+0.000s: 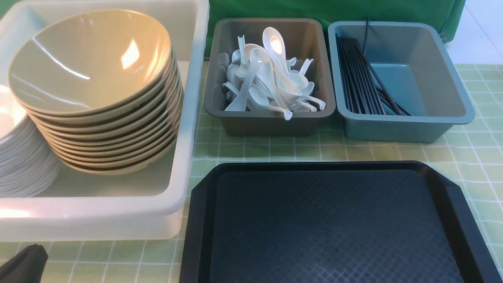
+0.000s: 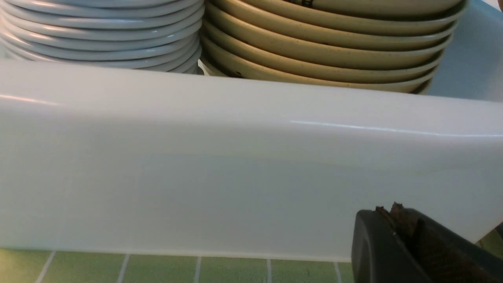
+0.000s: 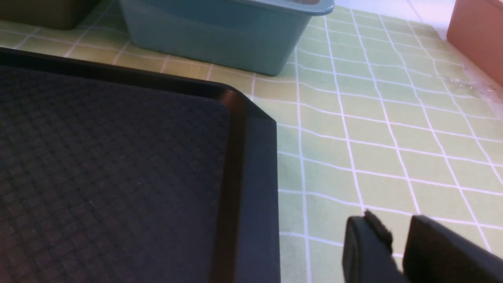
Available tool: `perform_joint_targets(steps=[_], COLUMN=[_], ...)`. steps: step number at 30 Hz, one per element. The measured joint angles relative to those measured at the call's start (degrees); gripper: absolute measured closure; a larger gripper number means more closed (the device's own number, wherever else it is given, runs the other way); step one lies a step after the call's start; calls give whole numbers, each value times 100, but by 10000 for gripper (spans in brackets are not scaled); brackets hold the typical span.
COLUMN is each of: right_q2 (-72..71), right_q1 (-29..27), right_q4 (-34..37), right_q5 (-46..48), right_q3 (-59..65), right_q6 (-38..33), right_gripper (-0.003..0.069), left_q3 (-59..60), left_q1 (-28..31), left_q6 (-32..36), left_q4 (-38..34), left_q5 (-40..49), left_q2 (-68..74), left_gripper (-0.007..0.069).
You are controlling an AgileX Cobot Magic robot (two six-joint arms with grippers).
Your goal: On green table put chopsticks spoon bowls plates into blue grey white boxes.
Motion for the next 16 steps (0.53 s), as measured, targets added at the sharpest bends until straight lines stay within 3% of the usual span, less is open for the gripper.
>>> perform_joint_targets(steps=[16], right_q2=[0], right_q1=[0], right_q4=[0], right_q5=[0], right_q3=[0], right_q6=[0], right_gripper=[486], left_q3=[0], left_q1=[0], left_q6=[0], left_q4=[0], left_q5=[0], left_q2=[0], left_gripper=[626])
